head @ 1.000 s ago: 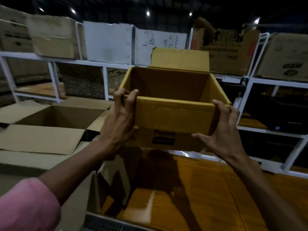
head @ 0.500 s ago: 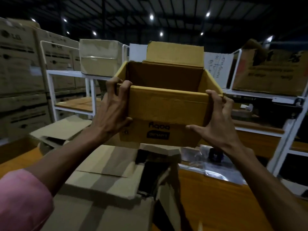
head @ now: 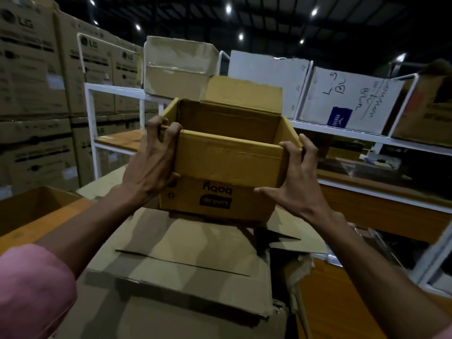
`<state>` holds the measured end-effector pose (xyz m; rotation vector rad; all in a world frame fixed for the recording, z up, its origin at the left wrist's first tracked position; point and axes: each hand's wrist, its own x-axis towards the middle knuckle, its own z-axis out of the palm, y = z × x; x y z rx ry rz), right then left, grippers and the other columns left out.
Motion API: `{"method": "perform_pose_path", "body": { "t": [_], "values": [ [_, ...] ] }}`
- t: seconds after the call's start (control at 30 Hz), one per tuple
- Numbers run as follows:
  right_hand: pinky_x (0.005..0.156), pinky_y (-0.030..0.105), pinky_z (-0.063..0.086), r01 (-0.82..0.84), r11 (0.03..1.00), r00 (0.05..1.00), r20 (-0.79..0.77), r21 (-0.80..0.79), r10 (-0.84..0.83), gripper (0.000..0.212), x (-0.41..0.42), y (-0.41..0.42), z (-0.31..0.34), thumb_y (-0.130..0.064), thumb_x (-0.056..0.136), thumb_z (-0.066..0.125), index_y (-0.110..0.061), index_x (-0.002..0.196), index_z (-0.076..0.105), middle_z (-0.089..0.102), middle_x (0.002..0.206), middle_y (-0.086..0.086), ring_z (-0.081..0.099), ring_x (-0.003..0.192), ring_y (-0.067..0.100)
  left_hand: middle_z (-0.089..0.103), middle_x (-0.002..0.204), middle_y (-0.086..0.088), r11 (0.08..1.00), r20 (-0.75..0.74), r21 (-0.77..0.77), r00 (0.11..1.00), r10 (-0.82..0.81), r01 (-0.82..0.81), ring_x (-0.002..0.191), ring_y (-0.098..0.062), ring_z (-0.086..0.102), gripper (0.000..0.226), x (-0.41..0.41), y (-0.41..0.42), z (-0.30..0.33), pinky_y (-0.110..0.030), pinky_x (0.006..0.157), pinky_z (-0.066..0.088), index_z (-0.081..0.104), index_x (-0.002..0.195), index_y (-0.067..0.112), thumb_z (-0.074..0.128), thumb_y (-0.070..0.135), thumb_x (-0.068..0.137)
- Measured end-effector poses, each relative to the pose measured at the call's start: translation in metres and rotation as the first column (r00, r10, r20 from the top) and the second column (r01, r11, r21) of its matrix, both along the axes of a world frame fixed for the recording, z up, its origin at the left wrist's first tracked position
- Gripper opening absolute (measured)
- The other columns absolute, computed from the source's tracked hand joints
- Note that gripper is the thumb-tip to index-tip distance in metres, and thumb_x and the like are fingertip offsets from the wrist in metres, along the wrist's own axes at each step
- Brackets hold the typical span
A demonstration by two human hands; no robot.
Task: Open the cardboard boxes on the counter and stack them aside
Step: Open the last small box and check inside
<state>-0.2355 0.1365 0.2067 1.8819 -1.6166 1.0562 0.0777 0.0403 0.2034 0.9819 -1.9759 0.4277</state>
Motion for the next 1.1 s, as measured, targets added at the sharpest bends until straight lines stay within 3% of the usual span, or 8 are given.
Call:
{"method": "perform_pose_path", "body": {
  "t": [0.17,0.47,0.63,0.73,0.83,0.9,0.97,1.1],
  "values": [
    [0.108,0.063,0.038,0.023,0.999,0.999,-0.039,0.023,-0.022,0.112,0.016,-0.019,-0.012,-0.06,0.056,0.086,-0.021,0.144,0.029,0.01,0.157,0.015,0.013,0.145,0.038,0.021,0.143,-0.022,0.993,0.049,0.104,0.997,0.057,-0.062,0.119,-0.053,0.042,0.11,0.016,-0.01,-0.012,-0.047,0.056,0.057,0.031,0.139,0.016,0.096,0.011,0.051],
    [0.108,0.067,0.036,0.088,0.995,0.993,-0.079,0.052,-0.084,0.113,0.018,-0.033,-0.027,-0.063,0.057,0.084,-0.02,0.146,0.028,0.012,0.156,0.016,0.009,0.147,0.041,0.02,0.143,-0.022,0.984,0.046,0.122,0.991,0.123,-0.128,0.118,-0.052,0.039,0.107,0.014,-0.023,-0.033,-0.055,0.058,0.057,0.029,0.14,0.015,0.095,0.013,0.055],
    [0.115,0.063,0.025,0.106,0.983,0.987,-0.133,0.152,-0.086,0.116,0.017,-0.032,-0.054,-0.072,0.056,0.079,-0.02,0.145,0.025,0.012,0.157,0.015,0.006,0.149,0.04,0.017,0.145,-0.019,0.968,0.151,0.21,0.983,0.106,-0.137,0.118,-0.051,0.037,0.11,0.017,-0.027,-0.052,-0.051,0.056,0.055,0.023,0.141,0.019,0.094,0.022,0.057],
    [0.119,0.062,0.017,0.133,0.942,0.98,-0.183,0.307,-0.078,0.119,0.014,-0.03,-0.073,-0.084,0.058,0.068,-0.02,0.147,0.022,0.008,0.159,0.01,-0.004,0.151,0.036,0.012,0.149,-0.014,0.928,0.278,0.326,0.956,0.09,-0.182,0.128,-0.05,0.029,0.118,0.019,-0.03,-0.062,-0.066,0.074,0.053,0.016,0.145,0.022,0.092,0.042,0.058],
    [0.121,0.062,0.005,0.17,0.833,0.97,-0.238,0.527,-0.047,0.119,0.011,-0.026,-0.095,-0.094,0.06,0.052,-0.024,0.152,0.022,0.006,0.162,0.003,-0.01,0.152,0.032,0.011,0.152,-0.01,0.815,0.507,0.461,0.858,0.083,-0.351,0.139,-0.047,0.019,0.124,0.016,-0.028,-0.075,-0.074,0.095,0.041,0.01,0.15,0.026,0.088,0.058,0.059],
    [0.122,0.058,0.004,0.163,0.734,0.972,-0.234,0.66,-0.006,0.108,0.007,-0.024,-0.112,-0.094,0.068,0.042,-0.028,0.152,0.027,0.016,0.163,0.005,-0.002,0.152,0.032,0.023,0.152,-0.008,0.71,0.628,0.552,0.778,-0.009,-0.437,0.14,-0.04,0.022,0.105,0.012,-0.025,-0.083,-0.072,0.102,0.034,0.021,0.149,0.027,0.082,0.057,0.069],
    [0.121,0.053,0.016,0.125,0.695,0.985,-0.172,0.708,-0.001,0.087,0.005,-0.02,-0.122,-0.085,0.081,0.037,-0.03,0.148,0.036,0.032,0.158,0.007,0.014,0.15,0.029,0.041,0.144,-0.005,0.648,0.633,0.619,0.771,-0.077,-0.444,0.134,-0.033,0.035,0.067,0.008,-0.022,-0.089,-0.068,0.102,0.036,0.041,0.138,0.027,0.072,0.047,0.083],
    [0.099,0.038,0.039,0.113,0.798,0.993,-0.095,0.592,-0.07,0.05,0.008,-0.015,-0.125,-0.061,0.098,0.035,-0.025,0.126,0.056,0.058,0.126,0.004,0.047,0.121,0.023,0.055,0.129,-0.005,0.739,0.532,0.583,0.846,-0.033,-0.338,0.119,-0.028,0.049,0.035,0.003,-0.014,-0.092,-0.064,0.097,0.042,0.051,0.126,0.024,0.058,0.032,0.093]
  ]
}}
